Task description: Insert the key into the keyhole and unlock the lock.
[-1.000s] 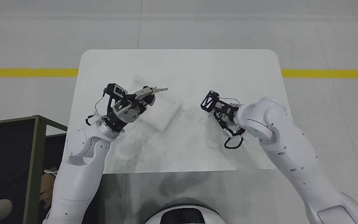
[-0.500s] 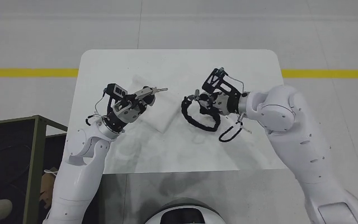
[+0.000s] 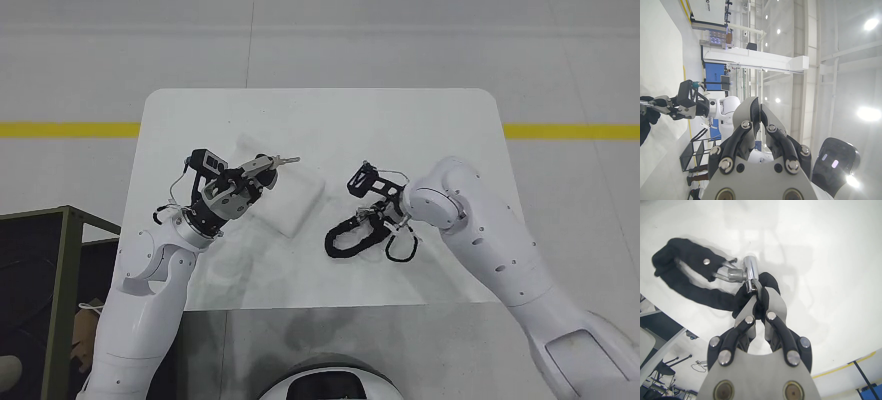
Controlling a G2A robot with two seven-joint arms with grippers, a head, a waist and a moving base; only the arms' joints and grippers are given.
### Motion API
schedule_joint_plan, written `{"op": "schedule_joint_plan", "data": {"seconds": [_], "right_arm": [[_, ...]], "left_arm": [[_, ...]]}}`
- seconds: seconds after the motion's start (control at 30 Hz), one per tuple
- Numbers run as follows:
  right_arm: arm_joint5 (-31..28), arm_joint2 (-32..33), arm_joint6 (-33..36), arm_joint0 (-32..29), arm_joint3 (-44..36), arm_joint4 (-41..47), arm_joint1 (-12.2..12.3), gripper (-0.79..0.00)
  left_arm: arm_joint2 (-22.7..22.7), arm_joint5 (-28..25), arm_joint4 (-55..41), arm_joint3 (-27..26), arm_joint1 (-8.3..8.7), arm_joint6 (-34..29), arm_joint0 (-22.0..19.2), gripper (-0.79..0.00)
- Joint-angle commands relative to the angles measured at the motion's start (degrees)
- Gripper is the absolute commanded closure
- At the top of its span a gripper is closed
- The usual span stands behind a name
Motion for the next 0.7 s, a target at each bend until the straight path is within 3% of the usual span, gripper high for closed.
{"op": "schedule_joint_plan", "data": {"seconds": [0.0,0.03,0.07,0.1,0.13,0.17,0.23,0.3,0.53,0.6,0.67], "right_arm": [[0.3,-0.4,1.2,0.7,0.7,-2.2,-0.3,0.000],[0.4,-0.5,1.3,0.8,0.8,-2.7,-0.4,0.000],[0.5,-0.5,1.6,0.7,1.2,-2.1,-0.6,-0.231],[0.4,-0.3,2.0,0.8,1.3,-1.7,-0.8,-0.551],[0.1,-0.2,2.6,0.9,1.2,-1.7,-0.9,-0.610],[0.0,0.1,3.2,1.0,0.9,-1.6,-0.9,-0.573],[0.0,1.4,3.7,1.0,0.3,-0.5,-0.9,-0.613],[-1.0,2.9,4.1,0.8,-0.5,0.2,-0.8,-0.557],[-2.5,5.9,6.1,-0.5,-2.1,2.7,-0.6,-0.502],[-2.7,5.5,5.8,-0.8,-2.3,2.8,-0.7,-0.382],[-2.9,5.0,5.6,-0.9,-2.4,2.6,-0.9,-0.363]], "left_arm": [[0.0,0.0,0.0,0.0,0.00,0.0,0.0,0.000],[0.0,0.0,0.0,0.0,0.00,0.0,0.0,0.000],[0.0,0.0,0.0,0.0,0.00,0.0,0.0,0.000],[0.0,0.0,0.0,0.0,0.00,0.0,0.0,0.000],[0.0,0.0,0.0,0.0,0.00,0.0,0.0,0.000],[0.0,0.0,0.0,0.0,0.00,0.0,0.0,0.000],[0.0,0.0,0.0,0.0,0.00,0.0,0.0,0.000],[0.0,0.0,0.0,0.0,0.00,0.0,0.0,0.000],[0.0,0.0,0.0,0.0,0.00,0.0,0.0,0.000],[0.0,0.0,0.0,0.0,0.00,0.0,0.0,0.000],[0.0,0.0,0.0,0.0,0.00,0.0,0.0,0.000]]}}
